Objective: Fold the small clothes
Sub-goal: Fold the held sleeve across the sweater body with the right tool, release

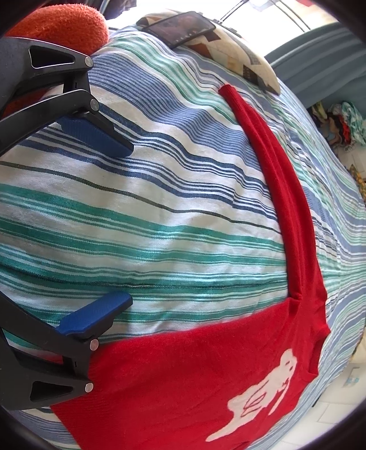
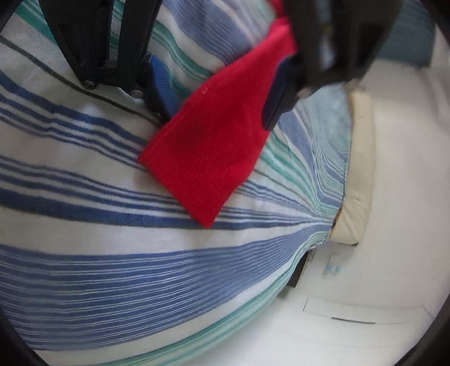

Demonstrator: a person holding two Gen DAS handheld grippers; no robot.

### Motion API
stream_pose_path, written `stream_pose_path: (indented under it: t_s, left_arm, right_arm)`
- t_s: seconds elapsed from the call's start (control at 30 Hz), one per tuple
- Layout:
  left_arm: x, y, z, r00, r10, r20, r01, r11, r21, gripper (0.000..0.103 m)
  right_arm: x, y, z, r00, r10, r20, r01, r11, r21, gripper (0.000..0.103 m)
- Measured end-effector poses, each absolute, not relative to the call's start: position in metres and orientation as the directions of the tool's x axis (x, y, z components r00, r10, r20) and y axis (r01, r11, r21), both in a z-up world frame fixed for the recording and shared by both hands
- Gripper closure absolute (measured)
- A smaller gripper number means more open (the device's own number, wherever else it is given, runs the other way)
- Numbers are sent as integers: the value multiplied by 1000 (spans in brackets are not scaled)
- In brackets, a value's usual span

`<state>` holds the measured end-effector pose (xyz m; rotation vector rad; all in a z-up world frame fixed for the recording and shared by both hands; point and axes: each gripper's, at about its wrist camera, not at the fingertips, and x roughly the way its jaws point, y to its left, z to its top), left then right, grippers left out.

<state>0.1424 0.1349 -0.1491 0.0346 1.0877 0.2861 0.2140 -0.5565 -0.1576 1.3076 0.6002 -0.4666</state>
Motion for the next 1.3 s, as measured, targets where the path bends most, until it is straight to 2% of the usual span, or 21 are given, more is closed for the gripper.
stream_pose_path:
  t_s: [0.03, 0.07, 0.1, 0.17, 0.27, 0.4, 0.5, 0.57, 0.6, 0.63, 0.67, 0.7, 0.83, 0.97, 1.2, 1.23, 1.3]
  left_arm:
    - [142, 135, -149, 431, 246, -868, -214, 963, 166, 5]
    - [142, 136, -149, 431, 245, -868, -215, 963, 164, 5]
    - [142, 136, -149, 431, 243, -869, -217, 963, 162, 5]
    - [143, 136, -149, 431, 239, -870, -218, 963, 157, 5]
    - [144, 136, -149, 430, 230, -873, -217, 965, 147, 5]
    - [145, 136, -149, 429, 220, -876, -217, 967, 137, 6]
    - [144, 138, -147, 430, 210, -878, -220, 968, 124, 6]
    - [143, 139, -147, 429, 205, -880, -221, 968, 117, 6]
    - [143, 139, -147, 429, 203, -880, -220, 969, 116, 6]
    - [143, 139, -147, 429, 201, -881, -219, 969, 115, 6]
    - [142, 139, -146, 429, 199, -881, -217, 970, 114, 6]
    - [142, 139, -146, 430, 196, -881, -215, 970, 111, 6]
    - [142, 141, -146, 425, 184, -886, -214, 972, 100, 6]
    - [144, 141, -147, 422, 181, -888, -213, 972, 97, 6]
    - [141, 132, -150, 430, 213, -878, -204, 970, 135, 6]
    - [141, 132, -150, 430, 213, -877, -203, 970, 135, 5]
    - [140, 131, -150, 430, 209, -878, -204, 970, 131, 5]
  right_arm:
    - [217, -558, -158, 743, -3, -669, 656, 203, 727, 83]
    - [221, -558, -154, 707, -23, -707, 693, 225, 685, 95]
    - [227, -557, -144, 681, -50, -731, 714, 269, 647, 95]
    - [244, -546, -110, 685, -92, -723, 691, 397, 604, 96]
    - [283, -502, -44, 754, -66, -653, 550, 607, 574, 96]
    - [338, -391, 40, 831, 150, -535, 208, 809, 550, 96]
    - [370, -286, 65, 785, 385, -485, -59, 826, 561, 96]
    - [389, -226, 60, 681, 564, -468, -197, 756, 624, 88]
    - [395, -201, 51, 615, 634, -468, -237, 715, 658, 79]
    - [398, -179, 40, 558, 680, -476, -256, 686, 680, 50]
    - [399, -163, 32, 515, 711, -479, -271, 666, 695, 31]
    - [398, -153, 25, 494, 732, -470, -287, 647, 706, 30]
    - [388, -182, 13, 537, 708, -459, -244, 651, 719, 30]
    - [389, -239, -4, 587, 559, -586, -78, 759, 647, 31]
    - [392, -265, -98, 448, 541, -712, 70, 773, 631, 33]
    - [394, -268, -118, 425, 508, -749, 106, 794, 599, 36]
    - [389, -278, -148, 398, 394, -828, 206, 842, 499, 55]
